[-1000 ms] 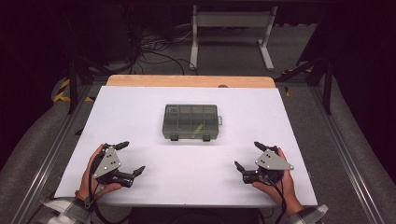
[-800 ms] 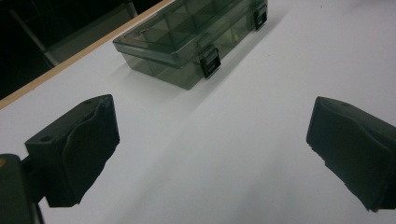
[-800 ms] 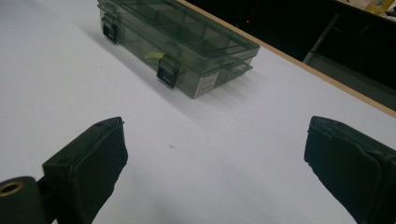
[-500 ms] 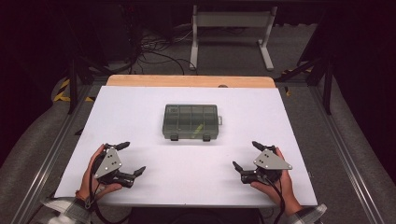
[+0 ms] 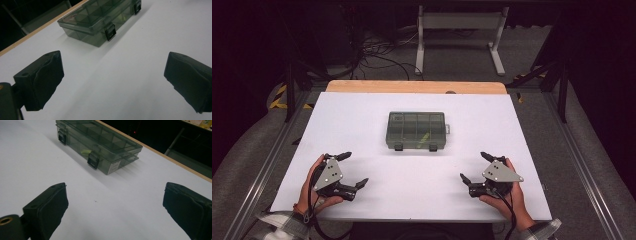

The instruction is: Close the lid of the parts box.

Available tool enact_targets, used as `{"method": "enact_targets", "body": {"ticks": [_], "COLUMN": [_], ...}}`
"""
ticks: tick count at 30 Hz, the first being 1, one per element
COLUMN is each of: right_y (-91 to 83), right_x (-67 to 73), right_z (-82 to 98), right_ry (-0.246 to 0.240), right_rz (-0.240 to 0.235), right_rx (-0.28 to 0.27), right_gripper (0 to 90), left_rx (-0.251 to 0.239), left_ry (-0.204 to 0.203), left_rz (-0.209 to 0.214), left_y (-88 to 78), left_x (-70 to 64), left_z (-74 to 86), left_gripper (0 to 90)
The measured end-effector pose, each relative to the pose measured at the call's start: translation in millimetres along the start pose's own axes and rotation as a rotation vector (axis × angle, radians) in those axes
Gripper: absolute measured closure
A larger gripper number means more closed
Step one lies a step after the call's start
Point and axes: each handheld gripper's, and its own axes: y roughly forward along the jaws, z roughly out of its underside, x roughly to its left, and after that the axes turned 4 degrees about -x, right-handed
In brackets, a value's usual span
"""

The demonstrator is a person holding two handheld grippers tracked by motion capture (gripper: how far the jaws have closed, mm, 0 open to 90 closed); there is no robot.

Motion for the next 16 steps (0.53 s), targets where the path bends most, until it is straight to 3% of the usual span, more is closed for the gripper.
{"method": "enact_targets", "body": {"ticks": [16], "right_y": [0.5], "right_x": [0.1], "right_z": [1.6], "right_ry": [0.008], "right_rz": [0.008], "right_rx": [0.006], "right_gripper": [7.9], "left_rx": [0.009], "left_ry": [-0.014], "left_rz": [0.001], "left_y": [5.0], "left_x": [2.4], "left_z": [0.9], "left_gripper": [3.3]}}
